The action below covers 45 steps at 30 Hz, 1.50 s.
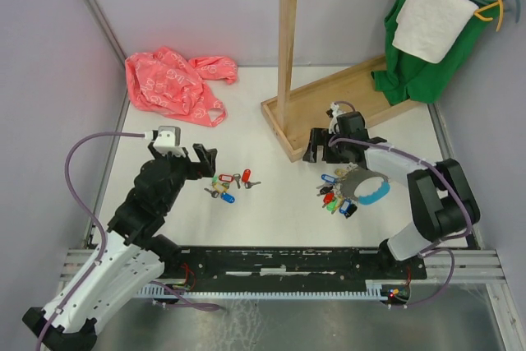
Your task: Put the keys on the keyring
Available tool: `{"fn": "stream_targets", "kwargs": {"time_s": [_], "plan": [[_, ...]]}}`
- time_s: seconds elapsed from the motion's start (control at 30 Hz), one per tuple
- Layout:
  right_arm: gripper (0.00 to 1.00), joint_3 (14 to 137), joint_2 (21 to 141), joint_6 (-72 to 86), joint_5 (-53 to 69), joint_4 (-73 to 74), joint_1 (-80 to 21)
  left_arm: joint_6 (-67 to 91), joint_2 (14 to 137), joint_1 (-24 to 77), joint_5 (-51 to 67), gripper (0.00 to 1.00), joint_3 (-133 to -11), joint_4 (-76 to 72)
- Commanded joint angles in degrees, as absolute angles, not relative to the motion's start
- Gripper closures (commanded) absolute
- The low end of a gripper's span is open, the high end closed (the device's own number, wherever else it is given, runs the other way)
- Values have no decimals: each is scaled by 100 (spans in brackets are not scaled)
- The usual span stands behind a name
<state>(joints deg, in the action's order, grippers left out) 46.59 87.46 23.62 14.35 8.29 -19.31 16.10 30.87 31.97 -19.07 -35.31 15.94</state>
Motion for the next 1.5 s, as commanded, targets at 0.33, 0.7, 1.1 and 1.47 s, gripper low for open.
{"fn": "stream_targets", "kwargs": {"time_s": [0.33,0.7,1.1,1.47], "plan": [[0,6620,10863,2910,735,-669,-2010,1503,3351,2821,-1276,1,-3779,1403],[0,8447,12207,2736,367,-581,-1975,1577,3446,2452,-860,1,-3763,1326],[0,9191,12435,2552,489,-23,-1728,1650,3394,2238,-611,1,-3740,1284],[0,7210,10295,2579,103,1162,-1635,1764,3412,2205,-407,1,-3755,1307]]}}
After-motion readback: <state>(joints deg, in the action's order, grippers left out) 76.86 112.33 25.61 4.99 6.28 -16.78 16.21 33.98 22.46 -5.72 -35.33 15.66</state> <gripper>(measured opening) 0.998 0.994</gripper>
